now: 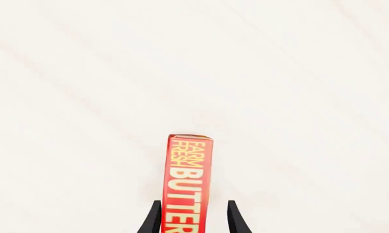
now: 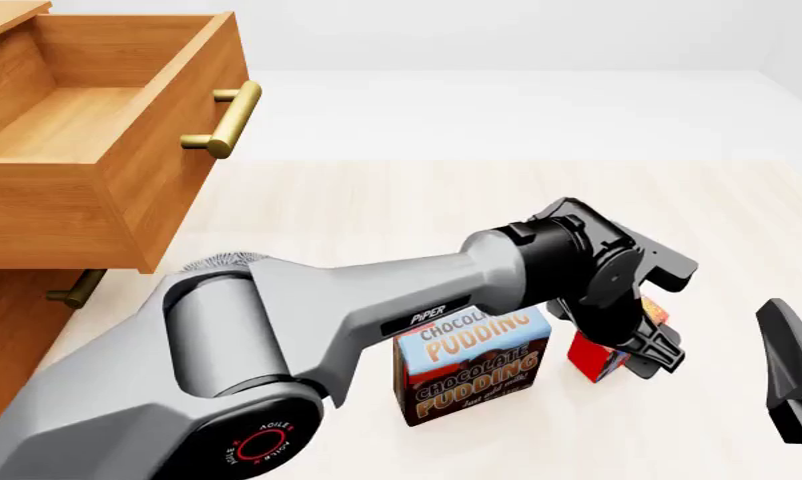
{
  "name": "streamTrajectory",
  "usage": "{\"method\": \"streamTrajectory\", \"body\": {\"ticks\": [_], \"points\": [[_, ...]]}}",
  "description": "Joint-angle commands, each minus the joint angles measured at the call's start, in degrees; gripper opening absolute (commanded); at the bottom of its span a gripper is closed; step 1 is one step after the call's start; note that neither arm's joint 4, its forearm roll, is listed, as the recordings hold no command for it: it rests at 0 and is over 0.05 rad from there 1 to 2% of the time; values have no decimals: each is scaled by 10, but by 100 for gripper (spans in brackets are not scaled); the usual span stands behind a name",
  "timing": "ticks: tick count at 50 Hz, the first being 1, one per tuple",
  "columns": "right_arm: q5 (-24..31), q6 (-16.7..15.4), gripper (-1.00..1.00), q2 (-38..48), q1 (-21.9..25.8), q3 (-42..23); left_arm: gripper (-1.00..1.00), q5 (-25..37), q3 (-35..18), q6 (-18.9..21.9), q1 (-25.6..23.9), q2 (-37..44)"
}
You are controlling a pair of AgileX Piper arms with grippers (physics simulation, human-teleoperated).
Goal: Put the butter at the back in the top drawer of the cabinet and close it.
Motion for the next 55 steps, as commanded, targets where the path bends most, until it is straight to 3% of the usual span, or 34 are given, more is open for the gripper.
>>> {"method": "streamTrajectory", "body": {"ticks": [1, 55], "points": [[0, 0, 100, 0, 0, 0, 100, -4, 7, -5, -2, -1], [0, 0, 100, 0, 0, 0, 100, -9, 1, -11, 6, 17]]}}
